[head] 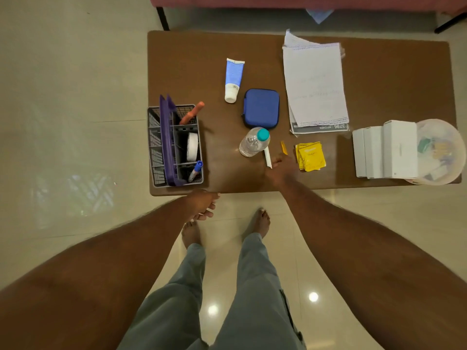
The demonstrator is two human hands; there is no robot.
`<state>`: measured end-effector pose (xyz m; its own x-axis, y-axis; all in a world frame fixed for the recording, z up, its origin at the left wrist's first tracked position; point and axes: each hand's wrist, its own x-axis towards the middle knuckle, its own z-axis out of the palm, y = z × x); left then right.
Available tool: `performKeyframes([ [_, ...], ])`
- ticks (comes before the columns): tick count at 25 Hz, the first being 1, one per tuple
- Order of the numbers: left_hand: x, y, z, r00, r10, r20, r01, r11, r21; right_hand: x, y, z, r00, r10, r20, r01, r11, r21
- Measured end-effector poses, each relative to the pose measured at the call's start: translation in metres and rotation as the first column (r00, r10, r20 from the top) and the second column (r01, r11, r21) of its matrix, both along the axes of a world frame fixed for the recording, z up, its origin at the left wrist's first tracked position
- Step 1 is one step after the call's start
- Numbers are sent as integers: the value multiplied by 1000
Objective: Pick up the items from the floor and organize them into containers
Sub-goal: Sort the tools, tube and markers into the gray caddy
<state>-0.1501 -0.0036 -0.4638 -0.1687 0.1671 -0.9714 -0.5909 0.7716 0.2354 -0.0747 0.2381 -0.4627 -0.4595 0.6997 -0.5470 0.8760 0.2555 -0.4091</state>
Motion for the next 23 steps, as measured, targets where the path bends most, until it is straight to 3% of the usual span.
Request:
performKeyframes([
  [7, 6, 60, -27, 1000, -11, 3, 11, 999, -35, -19, 45, -44, 987, 163, 12, -164, 985, 60],
  [11, 7, 71, -36, 1000, 4, 6, -3, 998, -55, -19, 47, -59, 921, 370, 121, -384, 914, 131],
  [15, 10, 75, -34, 1000, -4, -2, 4, 998, -65, -20, 50, -56, 884, 426, 192, -451, 885, 118],
  [17, 13, 76, -28, 1000, -7, 1, 7, 999, -46, -11, 49, -47, 931, 336, 140, -342, 939, 24],
  [19, 15, 76, -18, 1000, 0, -6, 0, 1000, -22, 2, 46, -35, 995, 89, 54, -80, 986, -145],
  [21, 15, 73, -6, 1000, 5, -23, -5, 1000, 5, 16, 41, -20, 994, -96, 54, 109, 928, -356],
  [23, 16, 65, 7, 999, -3, -34, 3, 1000, 25, 30, 29, -6, 994, -59, 94, 98, 866, -490],
])
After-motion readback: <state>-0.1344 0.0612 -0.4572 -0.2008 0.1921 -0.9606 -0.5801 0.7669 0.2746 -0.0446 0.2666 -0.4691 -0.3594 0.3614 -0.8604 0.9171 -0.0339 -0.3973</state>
